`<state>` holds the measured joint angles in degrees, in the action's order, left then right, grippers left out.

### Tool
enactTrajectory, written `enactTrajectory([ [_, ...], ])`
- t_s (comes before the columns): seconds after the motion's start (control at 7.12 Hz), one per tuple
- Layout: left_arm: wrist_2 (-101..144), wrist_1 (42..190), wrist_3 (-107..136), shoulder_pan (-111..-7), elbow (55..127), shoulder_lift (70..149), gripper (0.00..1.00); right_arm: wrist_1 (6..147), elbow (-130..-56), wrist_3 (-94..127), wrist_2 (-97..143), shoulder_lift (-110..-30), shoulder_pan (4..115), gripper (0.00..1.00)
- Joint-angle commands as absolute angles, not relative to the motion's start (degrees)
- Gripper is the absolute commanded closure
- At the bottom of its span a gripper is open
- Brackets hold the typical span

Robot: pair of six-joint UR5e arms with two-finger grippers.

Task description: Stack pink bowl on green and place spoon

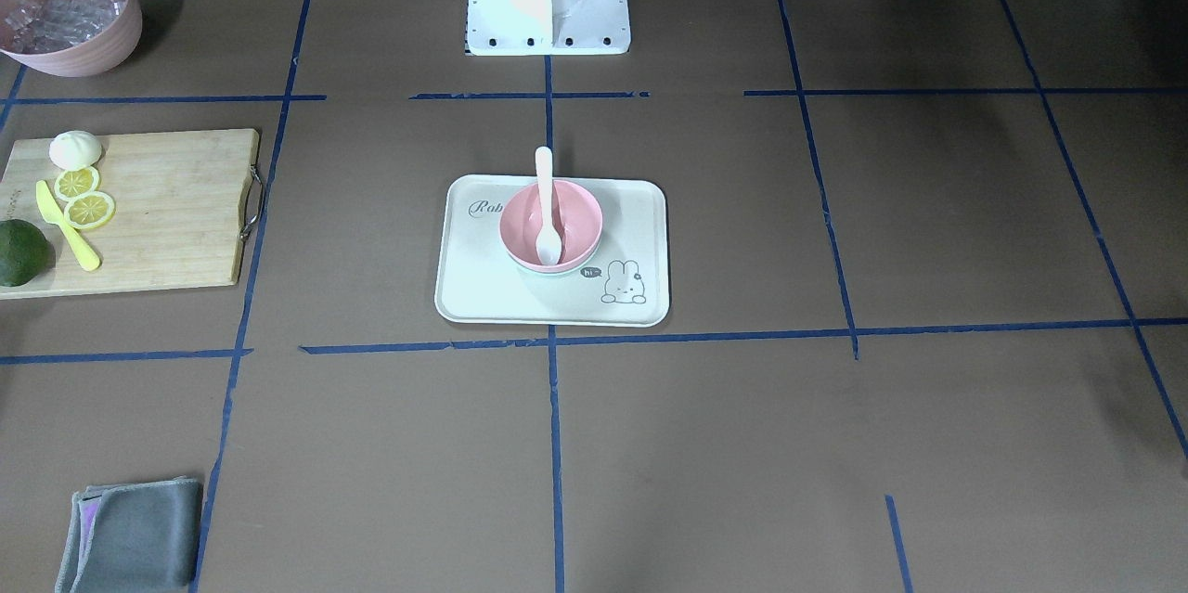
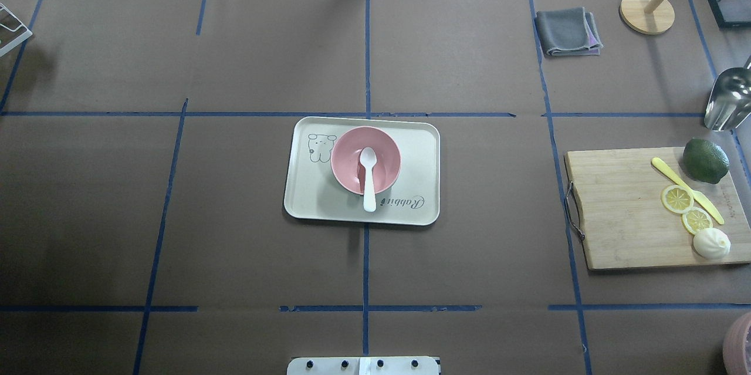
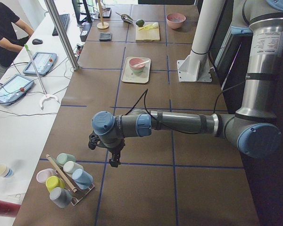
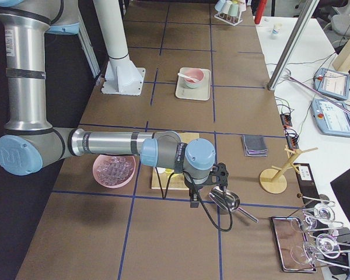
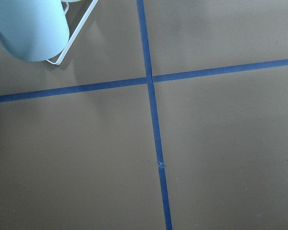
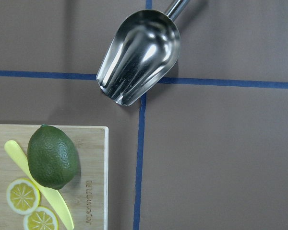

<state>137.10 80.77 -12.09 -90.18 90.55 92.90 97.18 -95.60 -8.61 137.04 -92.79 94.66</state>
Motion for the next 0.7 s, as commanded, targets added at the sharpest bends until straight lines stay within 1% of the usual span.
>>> enactTrajectory([
  [0.0, 136.76, 80.77, -11.95, -90.18, 90.7, 92.81, 0.0, 97.12, -95.19, -8.17, 137.02, -92.99, 94.66, 0.01],
  [0.42, 136.67, 80.77, -11.95, -90.18, 90.7, 92.9, 0.0, 96.68, -94.84, -8.17, 136.76, -92.29, 94.66, 0.01],
  [0.56, 136.23, 80.77, -11.95, -90.18, 90.7, 92.9, 0.0, 91.72, -91.09, -8.09, 136.67, -92.29, 94.66, 0.01],
])
